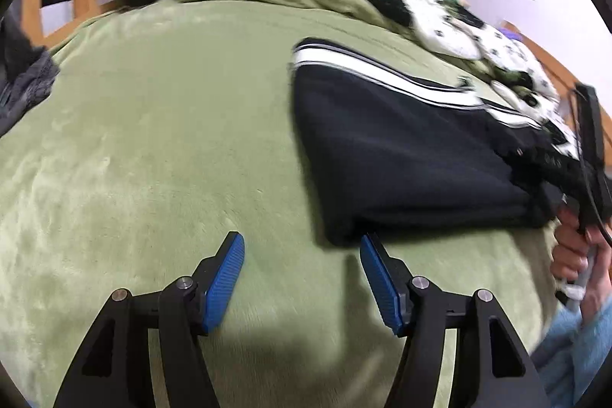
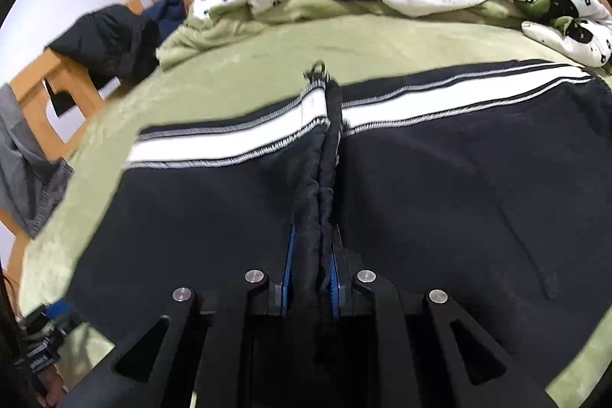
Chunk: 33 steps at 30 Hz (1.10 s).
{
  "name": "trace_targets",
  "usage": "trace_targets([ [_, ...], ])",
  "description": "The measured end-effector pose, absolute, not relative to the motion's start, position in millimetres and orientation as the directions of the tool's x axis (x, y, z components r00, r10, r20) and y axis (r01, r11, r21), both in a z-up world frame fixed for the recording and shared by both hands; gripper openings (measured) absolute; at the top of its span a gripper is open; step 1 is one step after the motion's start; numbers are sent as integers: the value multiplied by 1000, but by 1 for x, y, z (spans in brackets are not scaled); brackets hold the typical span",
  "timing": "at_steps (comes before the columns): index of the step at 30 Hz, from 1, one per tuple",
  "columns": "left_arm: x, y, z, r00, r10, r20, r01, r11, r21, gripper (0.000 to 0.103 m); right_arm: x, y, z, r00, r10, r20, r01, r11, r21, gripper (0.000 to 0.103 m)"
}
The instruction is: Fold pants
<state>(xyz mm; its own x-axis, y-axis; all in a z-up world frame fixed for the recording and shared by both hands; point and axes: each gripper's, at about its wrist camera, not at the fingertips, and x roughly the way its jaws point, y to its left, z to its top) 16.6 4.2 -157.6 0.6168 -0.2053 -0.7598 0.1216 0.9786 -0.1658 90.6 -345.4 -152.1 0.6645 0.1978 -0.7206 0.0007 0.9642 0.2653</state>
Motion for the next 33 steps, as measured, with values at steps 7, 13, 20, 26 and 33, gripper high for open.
trace_targets([
  [7,13,-7,-121,680,-242,-692,176,970,-167,69,42,-341,-141,693,196,-694,-63,975,212,22],
  [13,64,-13,-161,563,-193,-804,57,979,-195,69,45,-350,-165,634,194,-749,-28,973,228,28],
  [20,46,-10,-161,571,-216,-792,61,973,-222,68,11,-412,-125,742,88,-665,49,982,184,45],
  [26,56,-2,-141,595,-256,-762,58,959,-278,67,15,-534,-113,729,-158,-666,315,941,122,62],
  [33,92,-2,-154,556,-340,-759,61,927,-371,66,52,-622,-135,696,-92,-712,356,906,231,61],
])
